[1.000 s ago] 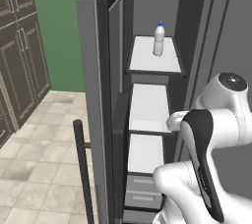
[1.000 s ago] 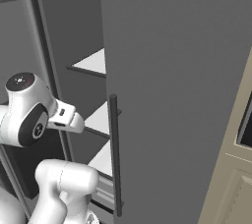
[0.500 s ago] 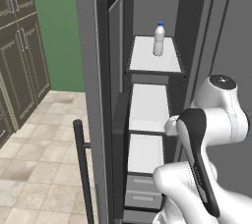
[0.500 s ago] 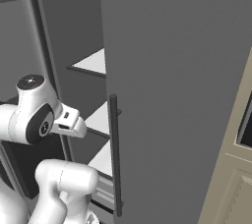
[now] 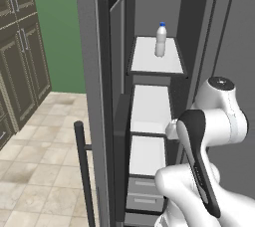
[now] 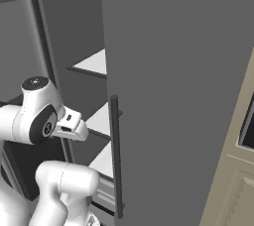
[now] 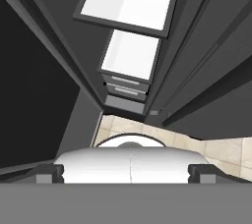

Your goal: Take the bottled waters from the counter and place them in the freezer to freeze. Close the freezer door after placing the bottles.

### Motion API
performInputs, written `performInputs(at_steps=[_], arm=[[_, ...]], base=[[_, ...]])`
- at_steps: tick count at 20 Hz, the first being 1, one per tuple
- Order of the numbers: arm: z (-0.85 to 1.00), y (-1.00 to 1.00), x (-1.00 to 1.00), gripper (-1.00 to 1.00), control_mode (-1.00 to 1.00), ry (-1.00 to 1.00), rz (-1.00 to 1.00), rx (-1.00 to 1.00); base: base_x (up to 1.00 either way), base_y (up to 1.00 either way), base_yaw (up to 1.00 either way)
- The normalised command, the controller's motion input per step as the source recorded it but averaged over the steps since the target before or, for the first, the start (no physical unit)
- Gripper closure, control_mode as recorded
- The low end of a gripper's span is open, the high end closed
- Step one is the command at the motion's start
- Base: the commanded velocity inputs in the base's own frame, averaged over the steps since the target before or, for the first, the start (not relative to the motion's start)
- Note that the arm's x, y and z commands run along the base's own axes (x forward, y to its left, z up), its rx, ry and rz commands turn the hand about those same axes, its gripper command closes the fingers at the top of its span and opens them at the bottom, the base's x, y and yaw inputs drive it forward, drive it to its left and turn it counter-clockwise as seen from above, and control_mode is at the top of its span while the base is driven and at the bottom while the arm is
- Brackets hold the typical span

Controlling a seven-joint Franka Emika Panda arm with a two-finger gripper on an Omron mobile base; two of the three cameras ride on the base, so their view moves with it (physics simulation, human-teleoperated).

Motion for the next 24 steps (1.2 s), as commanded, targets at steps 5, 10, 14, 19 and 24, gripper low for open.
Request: performInputs(at_steps=[5, 10, 14, 19, 24], arm=[[0.0, 0.0, -0.01, -1.0, -1.0, 0.0, 0.0, 0.0], [0.0, 0.0, -0.03, -1.0, 1.0, 0.0, 0.0, 0.0], [0.0, 0.0, 0.0, -1.0, 1.0, 0.0, 0.0, 0.0], [0.0, 0.0, 0.0, -1.0, 1.0, 0.0, 0.0, 0.0], [0.0, 0.0, 0.0, -1.0, 1.0, 0.0, 0.0, 0.0]], base=[[0.0, 0.0, 0.0], [-0.24, 0.0, 0.03], [-0.4, 0.0, 0.1], [-0.42, 0.0, 0.18], [-0.49, -0.02, 0.32]])
